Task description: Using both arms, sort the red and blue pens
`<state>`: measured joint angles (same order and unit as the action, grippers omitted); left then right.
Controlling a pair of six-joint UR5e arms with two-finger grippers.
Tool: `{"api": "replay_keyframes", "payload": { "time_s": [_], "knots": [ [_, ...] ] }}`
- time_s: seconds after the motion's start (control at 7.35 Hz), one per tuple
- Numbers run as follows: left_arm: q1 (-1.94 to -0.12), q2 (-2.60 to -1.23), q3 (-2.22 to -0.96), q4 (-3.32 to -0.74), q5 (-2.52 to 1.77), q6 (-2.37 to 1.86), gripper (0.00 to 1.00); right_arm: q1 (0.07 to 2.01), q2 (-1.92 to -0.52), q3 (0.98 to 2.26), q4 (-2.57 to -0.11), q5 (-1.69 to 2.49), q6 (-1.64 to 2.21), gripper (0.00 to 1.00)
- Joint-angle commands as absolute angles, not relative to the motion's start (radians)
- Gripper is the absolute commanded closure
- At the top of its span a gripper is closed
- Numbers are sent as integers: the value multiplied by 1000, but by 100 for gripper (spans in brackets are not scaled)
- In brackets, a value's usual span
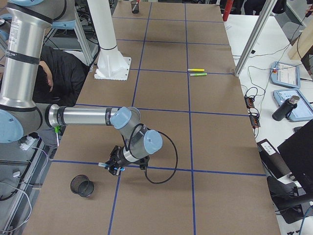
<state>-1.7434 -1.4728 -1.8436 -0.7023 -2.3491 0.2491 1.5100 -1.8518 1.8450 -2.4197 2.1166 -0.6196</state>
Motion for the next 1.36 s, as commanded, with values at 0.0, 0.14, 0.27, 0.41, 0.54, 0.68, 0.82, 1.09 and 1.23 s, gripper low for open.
{"api": "replay_keyframes", "payload": {
  "time_s": [0.0,0.14,0.27,0.41,0.54,0.68,0.82,1.09,1.23],
  "knots": [
    [-1743,-1480,-1886,-716,-2399,247,0,1534,-1882,1813,-2504,2085,-716,100],
    [-1743,-1476,-1931,-713,-2396,245,0,1537,-1879,1751,-2514,2073,-760,100],
    [-1744,-1480,-1937,-715,-2399,245,0,1566,-1870,1673,-2513,2062,-765,100],
    [-1743,-1483,-1940,-718,-2399,247,0,1569,-1871,1648,-2516,2027,-768,100],
    [-1744,-1476,-1945,-718,-2411,248,0,1577,-1874,1632,-2519,2013,-769,100],
    [-1744,-1467,-1948,-719,-2422,250,0,1588,-1876,1618,-2519,2000,-769,100],
    [-1744,-1465,-1951,-721,-2424,250,0,1594,-1878,1623,-2546,2000,-769,100],
    [-1746,-1465,-1953,-721,-2425,250,0,1595,-1887,1621,-2622,2012,-762,100],
    [-1746,-1463,-1954,-722,-2424,252,0,1594,-1890,1618,-2640,2014,-758,100]
  ]
}}
